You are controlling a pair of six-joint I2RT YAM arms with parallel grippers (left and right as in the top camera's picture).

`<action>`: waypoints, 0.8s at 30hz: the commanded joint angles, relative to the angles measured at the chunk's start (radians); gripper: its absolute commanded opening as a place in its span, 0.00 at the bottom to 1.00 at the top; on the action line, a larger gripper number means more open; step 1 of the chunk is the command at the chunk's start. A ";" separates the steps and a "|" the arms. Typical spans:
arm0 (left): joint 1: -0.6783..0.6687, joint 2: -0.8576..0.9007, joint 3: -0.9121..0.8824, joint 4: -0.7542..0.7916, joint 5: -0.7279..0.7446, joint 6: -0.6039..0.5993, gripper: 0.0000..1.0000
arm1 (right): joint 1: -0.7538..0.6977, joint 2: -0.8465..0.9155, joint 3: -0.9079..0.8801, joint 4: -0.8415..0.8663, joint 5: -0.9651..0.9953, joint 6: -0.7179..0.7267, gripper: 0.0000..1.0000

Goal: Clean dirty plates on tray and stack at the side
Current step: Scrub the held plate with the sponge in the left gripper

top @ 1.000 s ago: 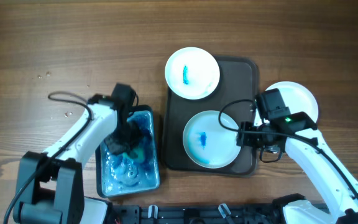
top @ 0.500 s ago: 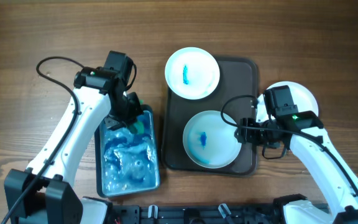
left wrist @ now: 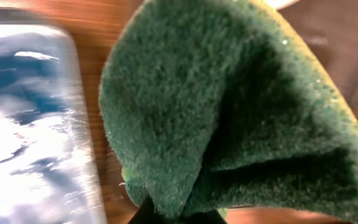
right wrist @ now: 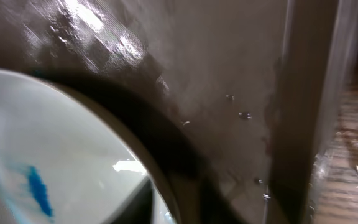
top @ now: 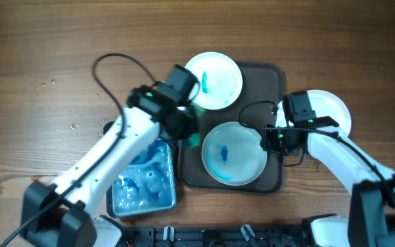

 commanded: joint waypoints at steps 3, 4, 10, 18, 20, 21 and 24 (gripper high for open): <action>-0.106 0.142 0.017 0.110 0.198 -0.063 0.04 | -0.002 0.065 -0.010 0.002 -0.020 0.015 0.04; -0.119 0.169 0.017 0.128 0.222 -0.065 0.04 | -0.002 0.065 -0.010 0.003 -0.017 0.017 0.04; -0.167 0.318 0.017 0.254 0.360 -0.084 0.04 | -0.002 0.064 -0.010 0.002 0.002 0.043 0.04; -0.209 0.452 0.017 0.463 0.307 -0.050 0.04 | -0.002 0.064 -0.010 -0.001 0.002 0.040 0.04; -0.209 0.471 0.017 0.443 0.207 -0.050 0.04 | -0.002 0.064 -0.010 -0.002 0.001 0.040 0.04; -0.206 0.475 0.017 0.427 0.157 -0.051 0.04 | -0.002 0.064 -0.010 -0.003 -0.002 0.040 0.04; -0.178 0.480 0.017 0.331 -0.106 -0.050 0.04 | -0.002 0.064 -0.010 -0.010 -0.002 0.040 0.04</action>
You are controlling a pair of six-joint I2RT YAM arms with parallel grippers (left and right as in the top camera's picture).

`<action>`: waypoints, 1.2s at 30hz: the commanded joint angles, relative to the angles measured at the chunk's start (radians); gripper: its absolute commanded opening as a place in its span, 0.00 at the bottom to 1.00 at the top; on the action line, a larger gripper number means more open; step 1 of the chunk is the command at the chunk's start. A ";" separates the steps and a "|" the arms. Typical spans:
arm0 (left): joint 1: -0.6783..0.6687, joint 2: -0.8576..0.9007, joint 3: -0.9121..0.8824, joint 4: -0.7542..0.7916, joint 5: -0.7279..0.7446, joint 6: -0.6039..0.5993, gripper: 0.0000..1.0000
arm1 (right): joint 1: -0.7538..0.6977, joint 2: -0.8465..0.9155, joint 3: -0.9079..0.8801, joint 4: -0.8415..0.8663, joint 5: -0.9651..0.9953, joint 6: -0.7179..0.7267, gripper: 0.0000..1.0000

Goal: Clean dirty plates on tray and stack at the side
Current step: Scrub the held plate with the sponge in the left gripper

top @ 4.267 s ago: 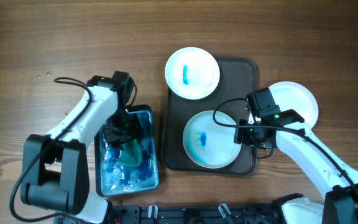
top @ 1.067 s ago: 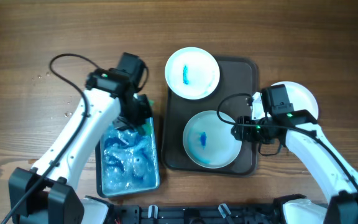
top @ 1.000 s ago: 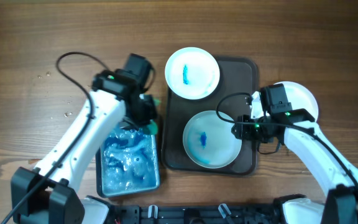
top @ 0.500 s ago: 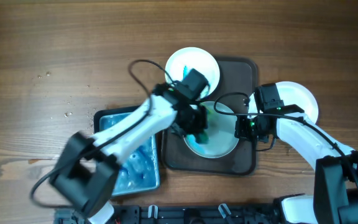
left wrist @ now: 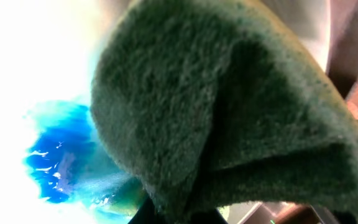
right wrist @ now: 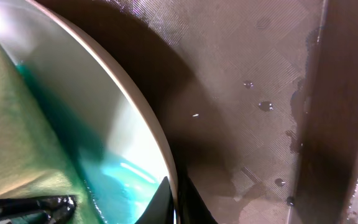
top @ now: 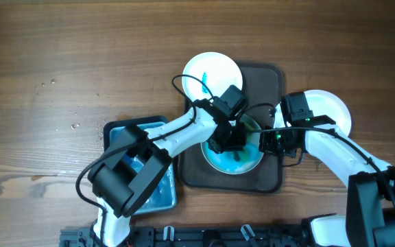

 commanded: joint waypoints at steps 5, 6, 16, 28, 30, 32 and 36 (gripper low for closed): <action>0.110 0.047 -0.005 -0.215 -0.533 0.120 0.04 | -0.003 0.031 -0.010 -0.012 0.036 0.007 0.04; 0.121 0.047 -0.005 -0.235 -0.534 0.140 0.04 | -0.003 0.031 -0.010 -0.013 0.036 0.007 0.04; 0.145 0.047 -0.005 -0.280 -0.274 0.164 0.04 | -0.003 0.031 -0.010 -0.023 0.036 -0.008 0.04; 0.042 0.068 -0.006 0.066 0.126 0.111 0.10 | -0.003 0.031 -0.010 -0.026 0.036 -0.008 0.04; 0.025 0.079 -0.006 0.099 0.139 0.087 0.11 | -0.003 0.031 -0.010 -0.026 0.036 -0.008 0.04; 0.018 0.087 -0.006 0.111 0.176 0.086 0.11 | -0.003 0.031 -0.010 -0.026 0.036 -0.008 0.04; 0.017 0.090 -0.006 0.109 0.204 0.096 0.16 | -0.003 0.031 -0.010 -0.026 0.036 -0.008 0.04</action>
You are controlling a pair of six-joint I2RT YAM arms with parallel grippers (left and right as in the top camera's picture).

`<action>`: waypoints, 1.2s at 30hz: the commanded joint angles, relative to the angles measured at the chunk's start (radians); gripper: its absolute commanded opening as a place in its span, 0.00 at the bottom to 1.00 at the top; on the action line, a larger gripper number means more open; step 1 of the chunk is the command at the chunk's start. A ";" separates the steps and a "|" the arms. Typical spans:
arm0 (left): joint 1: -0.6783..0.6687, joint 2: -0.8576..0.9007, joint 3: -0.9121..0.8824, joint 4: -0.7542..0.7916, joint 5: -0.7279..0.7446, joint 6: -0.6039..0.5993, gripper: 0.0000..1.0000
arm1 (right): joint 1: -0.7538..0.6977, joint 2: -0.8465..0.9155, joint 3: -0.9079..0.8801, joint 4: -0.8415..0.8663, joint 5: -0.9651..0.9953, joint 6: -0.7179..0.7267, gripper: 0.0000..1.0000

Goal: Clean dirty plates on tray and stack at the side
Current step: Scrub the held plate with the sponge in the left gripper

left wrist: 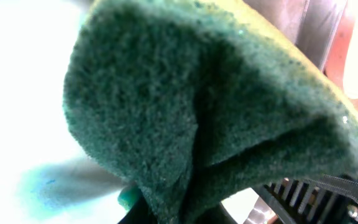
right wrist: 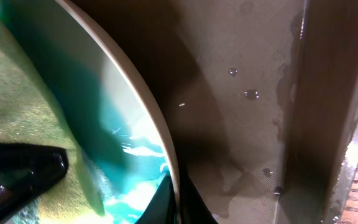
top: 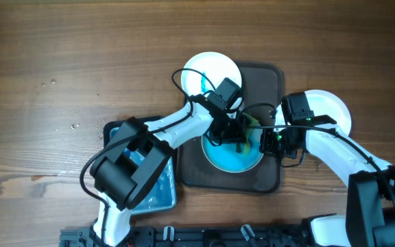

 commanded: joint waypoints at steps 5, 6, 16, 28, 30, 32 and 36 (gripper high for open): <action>0.019 0.050 -0.009 -0.112 -0.218 0.049 0.05 | 0.003 0.025 -0.010 -0.006 0.053 -0.007 0.04; 0.033 0.050 -0.008 -0.134 -0.281 0.049 0.04 | 0.003 0.025 -0.010 -0.006 0.053 -0.007 0.04; 0.150 0.046 0.011 -0.268 -0.739 0.090 0.04 | 0.003 0.025 -0.010 -0.005 0.053 -0.007 0.04; 0.113 0.047 0.011 -0.338 -0.195 0.147 0.04 | 0.003 0.025 -0.010 -0.005 0.053 -0.008 0.04; 0.109 0.047 0.010 -0.309 0.033 0.172 0.04 | 0.003 0.025 -0.010 -0.005 0.053 -0.008 0.04; 0.097 0.047 0.011 -0.273 0.158 0.172 0.04 | 0.003 0.025 -0.010 -0.005 0.053 -0.008 0.04; 0.036 0.047 0.011 -0.206 0.204 0.172 0.05 | 0.003 0.025 -0.010 -0.006 0.053 -0.008 0.04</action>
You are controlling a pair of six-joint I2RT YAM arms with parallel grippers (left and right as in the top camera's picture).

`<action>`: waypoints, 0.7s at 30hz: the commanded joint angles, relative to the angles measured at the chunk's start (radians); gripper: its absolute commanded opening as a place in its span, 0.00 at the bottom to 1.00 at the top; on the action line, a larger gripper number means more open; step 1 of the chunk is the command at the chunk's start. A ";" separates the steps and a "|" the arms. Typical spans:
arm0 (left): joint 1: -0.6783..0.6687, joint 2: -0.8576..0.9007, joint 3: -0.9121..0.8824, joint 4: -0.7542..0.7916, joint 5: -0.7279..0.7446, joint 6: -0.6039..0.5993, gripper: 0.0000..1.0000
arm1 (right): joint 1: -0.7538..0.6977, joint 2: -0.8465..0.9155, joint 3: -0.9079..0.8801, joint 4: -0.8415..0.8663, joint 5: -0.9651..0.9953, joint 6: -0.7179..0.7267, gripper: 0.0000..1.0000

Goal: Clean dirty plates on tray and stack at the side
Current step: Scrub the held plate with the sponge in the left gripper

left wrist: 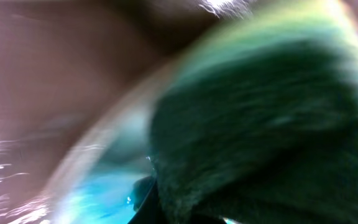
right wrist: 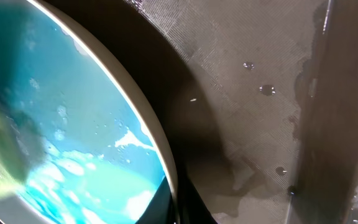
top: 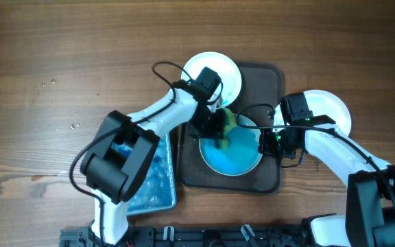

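A dark tray (top: pixel 271 82) holds two white plates. The near plate (top: pixel 235 154) is awash with blue suds. My left gripper (top: pixel 214 127) is shut on a green sponge (top: pixel 225 127), pressed on that plate's upper left part; the sponge (left wrist: pixel 260 124) fills the left wrist view, blurred. My right gripper (top: pixel 265 140) is shut on the near plate's right rim (right wrist: pixel 160 149). The far plate (top: pixel 223 74) lies at the tray's back left corner, a blue smear on it, partly behind the left arm.
A clean white plate (top: pixel 331 110) lies on the table right of the tray, under my right arm. A blue tub of soapy water (top: pixel 149 185) stands left of the tray. Cables loop over the tray's middle.
My left gripper with the sponge has moved from the near plate's upper right part to its upper left. Blue suds now cover more of the plate. The right gripper has stayed on the rim.
At first my left gripper held the sponge beside the tub, and the near plate bore only a blue smear. Then the sponge was on the plate's middle, later its upper right, now its upper left, spreading blue suds. My right gripper gripped the rim throughout.
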 commanded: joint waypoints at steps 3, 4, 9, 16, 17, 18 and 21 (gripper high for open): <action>-0.135 0.049 -0.027 0.051 0.209 0.029 0.05 | -0.002 0.024 -0.010 -0.008 0.069 -0.008 0.04; -0.146 0.050 -0.028 0.051 0.209 0.025 0.05 | -0.002 0.024 -0.010 -0.008 0.069 -0.007 0.04; -0.173 0.050 -0.027 0.007 0.209 0.023 0.04 | -0.002 0.024 -0.010 -0.008 0.069 -0.007 0.04; -0.134 0.047 -0.027 -0.134 -0.031 0.022 0.04 | -0.002 0.024 -0.010 -0.008 0.069 -0.007 0.04; -0.125 0.046 -0.027 -0.150 -0.075 0.018 0.04 | -0.002 0.024 -0.010 -0.008 0.069 -0.007 0.04; -0.108 0.040 -0.027 -0.177 -0.154 0.002 0.04 | -0.002 0.024 -0.010 -0.008 0.069 -0.007 0.04; -0.061 0.014 -0.027 -0.237 -0.360 -0.062 0.04 | -0.002 0.024 -0.010 -0.008 0.069 -0.007 0.04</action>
